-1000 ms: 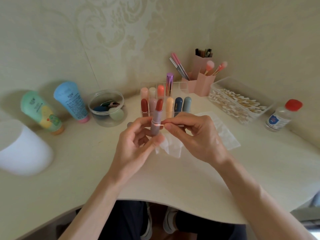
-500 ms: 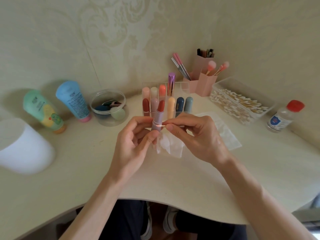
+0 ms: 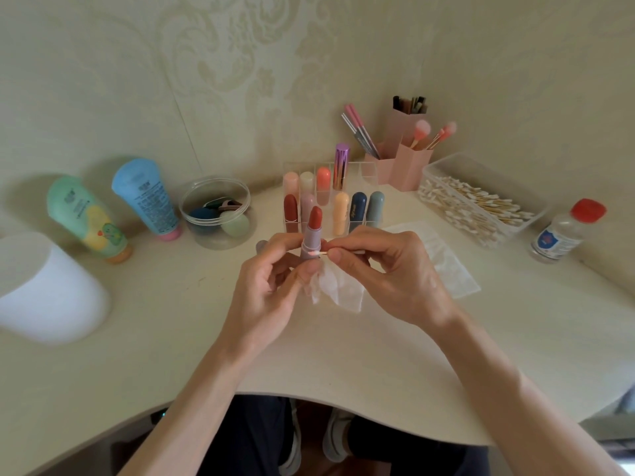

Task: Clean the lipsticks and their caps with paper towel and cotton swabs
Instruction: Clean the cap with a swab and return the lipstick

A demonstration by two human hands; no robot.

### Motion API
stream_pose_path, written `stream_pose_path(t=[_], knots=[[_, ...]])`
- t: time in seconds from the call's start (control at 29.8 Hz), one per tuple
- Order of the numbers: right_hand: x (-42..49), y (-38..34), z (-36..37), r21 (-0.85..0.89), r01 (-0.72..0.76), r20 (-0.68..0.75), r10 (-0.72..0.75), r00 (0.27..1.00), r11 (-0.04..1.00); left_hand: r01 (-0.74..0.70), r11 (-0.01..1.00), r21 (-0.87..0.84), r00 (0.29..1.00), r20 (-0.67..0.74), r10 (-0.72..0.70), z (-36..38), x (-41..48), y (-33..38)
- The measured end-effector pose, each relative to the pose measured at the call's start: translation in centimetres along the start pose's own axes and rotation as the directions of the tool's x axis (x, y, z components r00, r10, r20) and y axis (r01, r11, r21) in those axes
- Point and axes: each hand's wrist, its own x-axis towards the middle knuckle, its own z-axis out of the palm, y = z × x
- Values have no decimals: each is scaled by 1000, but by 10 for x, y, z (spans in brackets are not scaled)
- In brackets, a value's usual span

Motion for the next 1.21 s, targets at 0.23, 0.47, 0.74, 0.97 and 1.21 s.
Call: stream_pose_path(t=[0.23, 0.47, 0.74, 0.97, 1.21], knots=[[0, -1, 1, -13, -9, -10, 9, 1000, 1000, -51, 998, 24, 999, 16, 51, 3, -2, 5], [0, -2, 1, -12, 9, -17, -10, 1000, 1000, 9, 999, -34, 1000, -15, -10, 2, -3, 5], [-1, -2, 3, -4, 9, 8, -9, 1000, 1000, -12, 1000, 15, 998, -62, 13, 0, -1, -1], [-1, -2, 1, -21, 11, -4, -12, 1000, 1000, -101, 989, 104, 995, 23, 100, -1, 0, -3], [-1, -4, 3, -19, 12, -4, -12, 1000, 1000, -66, 997, 30, 997, -47, 67, 1, -2, 3]])
